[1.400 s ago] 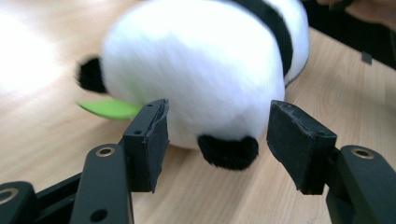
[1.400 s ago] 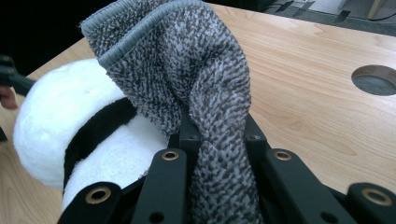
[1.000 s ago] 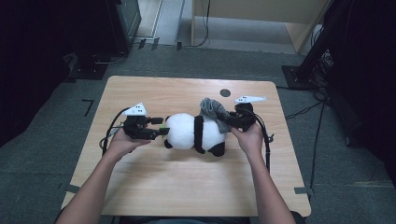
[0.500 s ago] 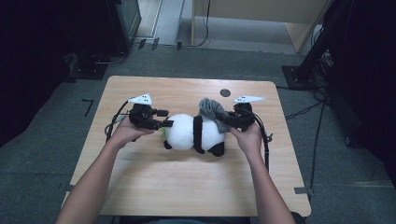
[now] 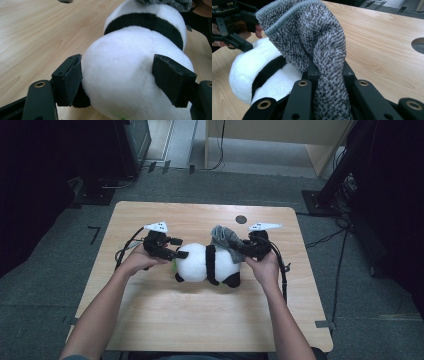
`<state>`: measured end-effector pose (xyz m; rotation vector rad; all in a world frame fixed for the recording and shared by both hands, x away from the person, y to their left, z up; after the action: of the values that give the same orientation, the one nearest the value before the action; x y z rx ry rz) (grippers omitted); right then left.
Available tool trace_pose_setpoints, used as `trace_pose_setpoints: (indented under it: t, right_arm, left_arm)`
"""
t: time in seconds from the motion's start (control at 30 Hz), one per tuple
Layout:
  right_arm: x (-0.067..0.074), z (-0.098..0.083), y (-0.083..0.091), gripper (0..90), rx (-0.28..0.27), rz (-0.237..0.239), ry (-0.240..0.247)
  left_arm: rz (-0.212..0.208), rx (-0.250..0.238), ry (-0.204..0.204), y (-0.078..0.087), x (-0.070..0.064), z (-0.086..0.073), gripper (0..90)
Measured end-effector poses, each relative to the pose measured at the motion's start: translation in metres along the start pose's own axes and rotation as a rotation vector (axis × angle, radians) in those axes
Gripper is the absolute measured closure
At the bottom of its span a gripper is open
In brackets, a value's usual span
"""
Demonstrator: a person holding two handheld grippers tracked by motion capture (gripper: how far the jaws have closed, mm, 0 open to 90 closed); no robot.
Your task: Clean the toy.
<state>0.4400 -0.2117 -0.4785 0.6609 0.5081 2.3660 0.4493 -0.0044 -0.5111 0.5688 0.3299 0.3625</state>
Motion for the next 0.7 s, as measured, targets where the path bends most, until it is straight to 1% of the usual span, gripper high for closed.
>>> trace_pose_setpoints:
  t: [0.07,0.13,0.17,0.2,0.27,0.33,0.4,0.43,0.5,0.53,0.57,0.6,0.67,0.7]
  right_arm:
    - [0.001,0.000,-0.001,77.3,-0.003,0.007,-0.002]
    - [0.002,0.001,-0.002,77.1,-0.009,0.011,0.004]
    - [0.003,0.002,-0.002,77.1,-0.012,0.012,0.004]
    - [0.004,0.002,-0.003,77.0,-0.014,0.009,0.008]
    - [0.005,0.004,-0.006,76.8,-0.020,-0.002,0.022]
    - [0.006,0.005,-0.008,76.8,-0.027,-0.014,0.028]
    - [0.007,0.006,-0.010,76.7,-0.036,-0.025,0.034]
    - [0.007,0.007,-0.011,76.7,-0.040,-0.029,0.039]
    - [0.007,0.007,-0.013,76.7,-0.050,-0.040,0.042]
    - [0.007,0.008,-0.014,76.6,-0.056,-0.045,0.043]
    - [0.006,0.009,-0.014,76.6,-0.062,-0.049,0.046]
    - [0.006,0.009,-0.014,76.6,-0.064,-0.053,0.041]
    - [0.006,0.011,-0.013,76.6,-0.075,-0.052,0.036]
    - [0.006,0.011,-0.012,76.6,-0.080,-0.049,0.023]
  left_arm:
    - [-0.008,0.024,-0.013,-0.002,-0.004,-0.003,22.5]
    - [-0.022,0.055,-0.026,-0.004,-0.011,-0.007,21.4]
    - [-0.022,0.070,-0.042,-0.006,-0.015,-0.010,20.7]
    - [-0.030,0.086,-0.054,-0.007,-0.019,-0.012,20.5]
    - [-0.031,0.116,-0.070,-0.011,-0.025,-0.015,19.0]
    - [-0.025,0.146,-0.074,-0.012,-0.031,-0.017,19.0]
    - [-0.014,0.149,-0.076,-0.012,-0.034,-0.019,19.2]
    - [-0.013,0.149,-0.066,-0.013,-0.036,-0.020,19.5]
    - [-0.005,0.120,-0.057,-0.014,-0.039,-0.023,26.2]
    - [-0.002,0.100,-0.061,-0.014,-0.042,-0.024,31.2]
    - [0.021,0.077,-0.079,-0.013,-0.043,-0.025,36.7]
    - [0.025,0.073,-0.083,-0.012,-0.043,-0.024,43.4]
    - [0.040,0.068,-0.074,-0.009,-0.044,-0.024,52.1]
    - [0.050,0.064,-0.069,-0.009,-0.045,-0.023,54.7]
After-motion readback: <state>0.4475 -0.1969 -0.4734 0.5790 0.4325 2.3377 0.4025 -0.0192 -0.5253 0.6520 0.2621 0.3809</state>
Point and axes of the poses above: each handheld gripper's, and its own axes: y roughly backward along the jaws, z roughly out of its top, x roughly to its left, the point moved 10 cm from there along -y, roughly forward along the jaws, and after that the axes turned 7 degrees about z, right-handed, at the moved point
